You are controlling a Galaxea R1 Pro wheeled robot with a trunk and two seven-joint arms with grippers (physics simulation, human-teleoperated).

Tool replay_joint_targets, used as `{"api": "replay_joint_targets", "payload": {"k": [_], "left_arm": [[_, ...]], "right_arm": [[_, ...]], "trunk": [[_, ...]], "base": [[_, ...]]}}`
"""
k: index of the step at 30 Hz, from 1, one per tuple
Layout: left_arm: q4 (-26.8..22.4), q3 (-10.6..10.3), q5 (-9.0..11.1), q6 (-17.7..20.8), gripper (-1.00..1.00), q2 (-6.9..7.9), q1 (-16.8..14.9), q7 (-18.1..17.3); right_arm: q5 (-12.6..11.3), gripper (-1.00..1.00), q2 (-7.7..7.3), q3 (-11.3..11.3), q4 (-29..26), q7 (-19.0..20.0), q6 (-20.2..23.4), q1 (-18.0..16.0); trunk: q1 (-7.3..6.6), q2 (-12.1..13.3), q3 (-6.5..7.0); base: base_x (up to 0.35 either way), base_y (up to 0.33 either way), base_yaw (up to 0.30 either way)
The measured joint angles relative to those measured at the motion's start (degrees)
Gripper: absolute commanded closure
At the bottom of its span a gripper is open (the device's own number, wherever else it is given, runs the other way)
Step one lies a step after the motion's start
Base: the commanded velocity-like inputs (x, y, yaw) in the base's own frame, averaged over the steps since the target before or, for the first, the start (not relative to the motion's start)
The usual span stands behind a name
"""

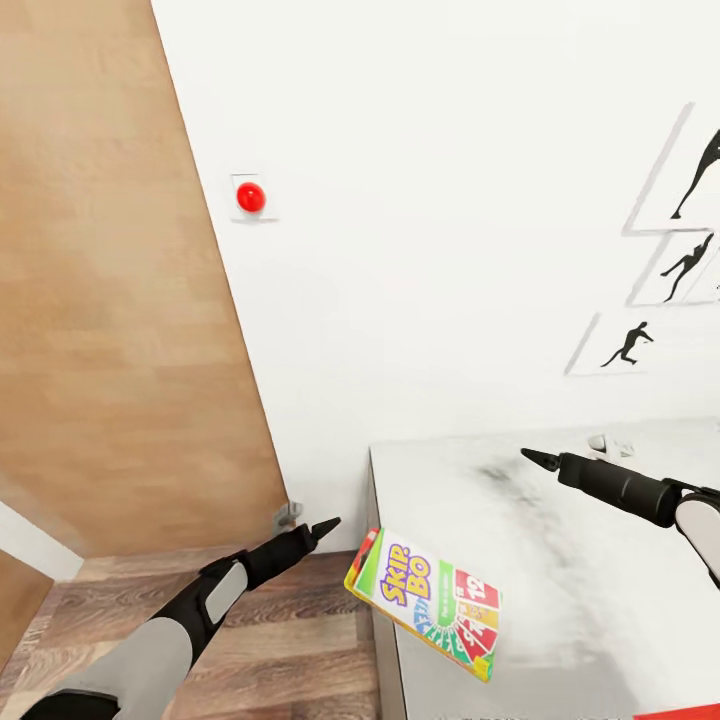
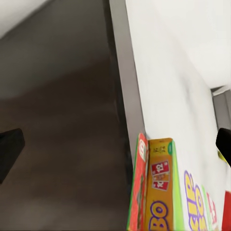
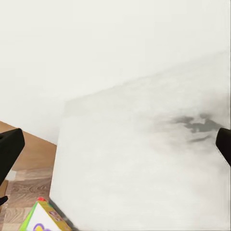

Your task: Put all the toys in the child's room - the three board games (two on the bed and one on the table), the two jigsaw puzzles on the table, and the tennis ball on the table - inside the toy box on the table in the child's room.

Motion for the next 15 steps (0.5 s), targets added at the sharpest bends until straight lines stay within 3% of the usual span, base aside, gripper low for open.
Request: {"api": "replay_joint_targets", "payload": {"k": [15], "left_arm": [[0.1, 0.0, 0.1, 0.1, -1.00, 0.02, 0.1, 0.0]], "right_arm": [[0.0, -1.00, -0.01, 0.0, 0.0, 0.0, 0.0, 0.0]], "trunk": [[0.00, 0.0, 0.00]], "base": [[0.000, 0.000, -0.053]]}}
